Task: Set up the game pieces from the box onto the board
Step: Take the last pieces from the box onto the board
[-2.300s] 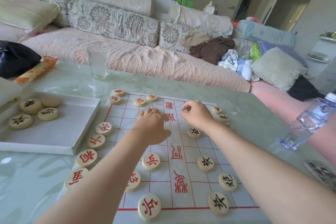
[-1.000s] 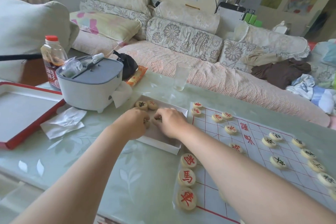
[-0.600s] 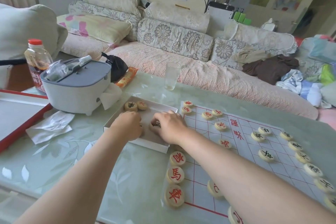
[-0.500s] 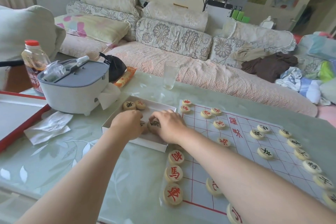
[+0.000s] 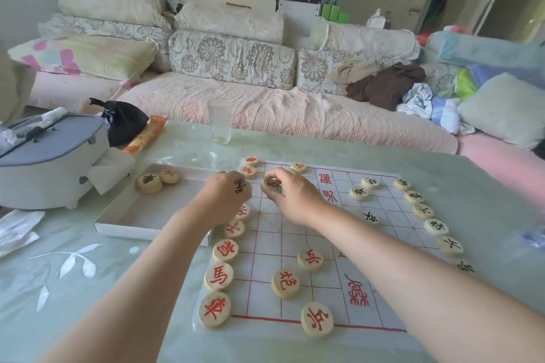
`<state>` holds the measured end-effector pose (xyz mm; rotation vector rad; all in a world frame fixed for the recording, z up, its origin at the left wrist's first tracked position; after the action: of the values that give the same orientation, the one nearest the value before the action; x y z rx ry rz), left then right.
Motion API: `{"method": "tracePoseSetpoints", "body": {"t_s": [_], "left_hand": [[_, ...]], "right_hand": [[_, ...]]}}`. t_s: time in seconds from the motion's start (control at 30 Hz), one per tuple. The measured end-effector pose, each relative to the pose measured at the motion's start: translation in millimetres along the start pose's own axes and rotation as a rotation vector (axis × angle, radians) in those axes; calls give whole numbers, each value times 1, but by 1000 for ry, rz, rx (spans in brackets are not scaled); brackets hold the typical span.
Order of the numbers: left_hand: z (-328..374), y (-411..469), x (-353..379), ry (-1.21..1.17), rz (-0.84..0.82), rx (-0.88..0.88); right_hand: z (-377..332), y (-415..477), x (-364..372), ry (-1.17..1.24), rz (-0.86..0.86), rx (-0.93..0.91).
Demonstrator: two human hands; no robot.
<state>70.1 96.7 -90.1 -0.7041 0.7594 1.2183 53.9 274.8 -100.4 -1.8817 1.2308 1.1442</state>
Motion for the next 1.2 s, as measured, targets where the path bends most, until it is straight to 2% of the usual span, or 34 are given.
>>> {"method": "tracePoseSetpoints", "body": {"t_s": [0.23,0.37,0.63,0.8,0.9,1.03,1.2], "left_hand": [[66,7,47,-111,-99,104],[109,9,77,-74,-146,204],[170,-15,124,-14,-231,364],[183,-31,133,-90,-325,368],[190,-39,139,-173,-356,341],[196,-49,148,-209,-401,330],[197,-54,154,-186,-387,355]], "right_hand": [[81,-57,-39,31,16,185],[123,-90,-56,62,10,253],[173,-174,-96,165,62,340],[191,-231,-106,207,73,416],[196,-255,-107,194,23,429],[197,-276,-102,119,-125,477],[195,-285,-104,71,-161,520]]}}
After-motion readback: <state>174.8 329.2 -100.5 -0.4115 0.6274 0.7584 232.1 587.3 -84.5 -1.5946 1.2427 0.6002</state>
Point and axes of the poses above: each hand's wrist, its own y-axis towards the middle knuckle, its own x-axis out of the palm, z = x × y, the point moved 1 cm from there along y, towards the middle knuckle, and after that the axes turned 15 degrees about -z, right-handed, at the moved point
